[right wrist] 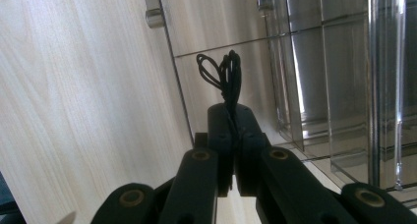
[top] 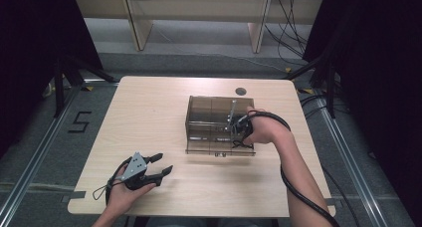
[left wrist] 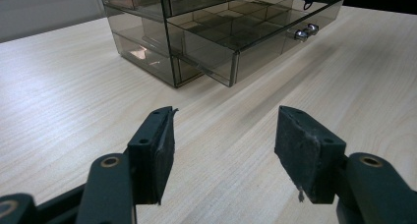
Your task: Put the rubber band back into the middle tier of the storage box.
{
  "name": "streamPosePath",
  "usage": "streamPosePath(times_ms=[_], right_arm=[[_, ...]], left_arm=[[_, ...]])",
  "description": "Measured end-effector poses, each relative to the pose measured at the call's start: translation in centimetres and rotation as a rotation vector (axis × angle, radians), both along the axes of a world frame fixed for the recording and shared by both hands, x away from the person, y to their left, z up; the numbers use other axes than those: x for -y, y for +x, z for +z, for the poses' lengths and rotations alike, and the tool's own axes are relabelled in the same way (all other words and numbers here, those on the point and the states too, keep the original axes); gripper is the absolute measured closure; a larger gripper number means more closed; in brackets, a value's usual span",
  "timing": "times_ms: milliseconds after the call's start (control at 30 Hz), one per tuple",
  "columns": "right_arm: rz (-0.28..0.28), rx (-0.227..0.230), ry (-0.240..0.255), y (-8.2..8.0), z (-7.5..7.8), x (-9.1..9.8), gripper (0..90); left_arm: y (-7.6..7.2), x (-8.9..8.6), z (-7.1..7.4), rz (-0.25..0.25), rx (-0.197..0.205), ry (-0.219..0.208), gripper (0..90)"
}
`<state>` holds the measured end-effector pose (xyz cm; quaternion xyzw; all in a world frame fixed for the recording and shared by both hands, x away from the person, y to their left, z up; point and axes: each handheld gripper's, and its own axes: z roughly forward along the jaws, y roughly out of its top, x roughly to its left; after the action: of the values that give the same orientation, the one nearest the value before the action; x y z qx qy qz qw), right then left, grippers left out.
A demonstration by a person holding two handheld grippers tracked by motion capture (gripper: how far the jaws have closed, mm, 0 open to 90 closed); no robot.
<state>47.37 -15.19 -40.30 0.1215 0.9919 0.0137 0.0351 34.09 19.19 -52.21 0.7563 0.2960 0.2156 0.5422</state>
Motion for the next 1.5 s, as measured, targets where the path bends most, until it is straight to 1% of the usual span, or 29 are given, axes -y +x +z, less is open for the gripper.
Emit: streamPosePath(times_ms=[67, 100, 133, 200, 267, 333, 367, 433, 500, 533, 567, 700, 733, 767, 833, 867, 900, 967, 1033, 1067, 1100, 1167, 1233, 1300, 1333, 1400, 1433, 1467, 1500], right_arm=[[-0.004, 0.001, 0.004, 0.0, -0.1, 0.1, 88.5], [-0.029, 0.001, 0.000, -0.1, -0.2, 0.0, 88.4], [-0.027, -0.014, -0.005, -0.1, -0.2, 0.0, 88.3], [-0.003, -0.002, -0.001, 0.1, -0.4, 0.1, 88.3], [-0.024, -0.003, -0.003, 0.0, -0.5, 0.1, 88.2], [-0.007, -0.002, -0.005, 0.2, -0.6, 0.0, 88.1], [-0.020, 0.000, -0.007, 0.1, -0.6, 0.0, 88.0], [-0.021, -0.006, -0.003, 0.1, -0.6, 0.0, 88.0], [-0.004, -0.009, 0.002, 0.3, -0.8, 0.0, 87.9], [-0.043, -0.009, -0.008, 0.0, -0.7, 0.0, 87.9], [-0.004, -0.007, -0.003, 0.3, -0.8, 0.0, 88.0], [-0.014, -0.007, -0.004, 0.2, -0.9, -0.1, 88.1], [-0.021, -0.018, 0.003, 0.2, -1.0, -0.2, 88.1], [-0.028, -0.028, 0.023, 0.2, -1.1, -0.2, 88.1], [-0.006, -0.016, -0.005, 0.3, -1.0, -0.3, 88.1], [-0.017, -0.025, 0.000, 0.3, -1.1, -0.3, 88.1], [-0.025, -0.033, 0.020, 0.2, -1.3, -0.2, 88.0], [-0.010, -0.025, -0.010, 0.3, -1.3, -0.3, 87.9], [-0.026, -0.034, -0.014, 0.3, -1.5, -0.2, 87.7], [-0.009, -0.036, -0.009, 0.4, -1.7, -0.2, 87.4], [-0.038, -0.041, -0.015, 0.2, -1.7, -0.2, 87.1], [-0.033, -0.042, -0.019, 0.3, -1.8, -0.2, 86.0], [-0.003, -0.049, -0.017, 0.5, -2.0, -0.1, 84.7], [-0.023, -0.051, -0.021, 0.4, -1.9, -0.1, 84.0], [-0.054, -0.046, -0.032, 0.1, -1.7, -0.2, 83.9], [-0.041, -0.048, -0.023, 0.2, -1.7, 0.0, 83.2], [-0.022, -0.043, -0.021, 0.4, -1.7, 0.1, 82.4], [-0.041, -0.042, -0.019, 0.2, -1.7, 0.1, 81.6], [-0.029, -0.043, -0.022, 0.3, -1.6, 0.2, 80.8]], left_arm=[[0.0, 0.0, 0.0, 0.000, 0.000, -0.001, 39.7], [0.0, 0.0, 0.0, 0.000, 0.000, 0.000, 39.7], [0.0, 0.0, 0.0, -0.001, -0.001, 0.001, 39.7], [0.0, 0.0, 0.0, 0.000, 0.000, -0.001, 39.7], [0.0, 0.0, 0.0, 0.000, 0.001, -0.003, 39.7], [0.0, 0.0, 0.0, 0.000, 0.001, -0.001, 39.7], [0.0, 0.0, 0.0, 0.000, 0.000, -0.001, 39.7], [0.0, 0.0, 0.0, 0.000, 0.001, -0.001, 39.7], [0.0, 0.0, 0.0, -0.001, -0.002, 0.002, 39.7], [0.0, 0.0, 0.0, -0.001, -0.002, 0.002, 39.7], [0.0, 0.0, 0.0, -0.001, -0.002, 0.002, 39.7], [0.0, 0.0, 0.0, 0.000, 0.000, 0.001, 39.7], [0.0, 0.0, 0.0, 0.000, -0.002, 0.003, 39.7], [0.0, 0.0, 0.0, -0.001, -0.002, 0.003, 39.8], [0.0, 0.0, 0.0, -0.001, -0.003, 0.004, 39.7], [0.0, 0.0, 0.0, 0.000, -0.001, 0.003, 39.8], [0.0, 0.0, 0.0, 0.000, -0.001, 0.002, 39.8], [0.0, 0.0, 0.0, 0.000, 0.000, 0.001, 39.8], [0.0, 0.0, 0.0, -0.001, -0.003, 0.004, 39.8], [0.0, 0.0, 0.0, -0.001, -0.003, 0.004, 39.8], [0.0, 0.0, 0.0, -0.001, -0.003, 0.005, 39.8], [0.0, 0.0, 0.0, -0.001, -0.002, 0.003, 39.8], [0.0, 0.0, 0.0, 0.000, -0.001, 0.003, 39.8], [0.0, 0.0, 0.0, -0.001, -0.003, 0.005, 39.8], [0.0, 0.0, 0.0, -0.001, -0.004, 0.006, 39.8], [0.0, 0.0, 0.0, -0.001, -0.004, 0.005, 39.8], [0.0, 0.0, 0.0, -0.001, -0.003, 0.005, 39.8], [0.0, 0.0, 0.0, -0.001, -0.003, 0.005, 39.8], [0.0, 0.0, 0.0, -0.001, -0.003, 0.005, 39.8]])
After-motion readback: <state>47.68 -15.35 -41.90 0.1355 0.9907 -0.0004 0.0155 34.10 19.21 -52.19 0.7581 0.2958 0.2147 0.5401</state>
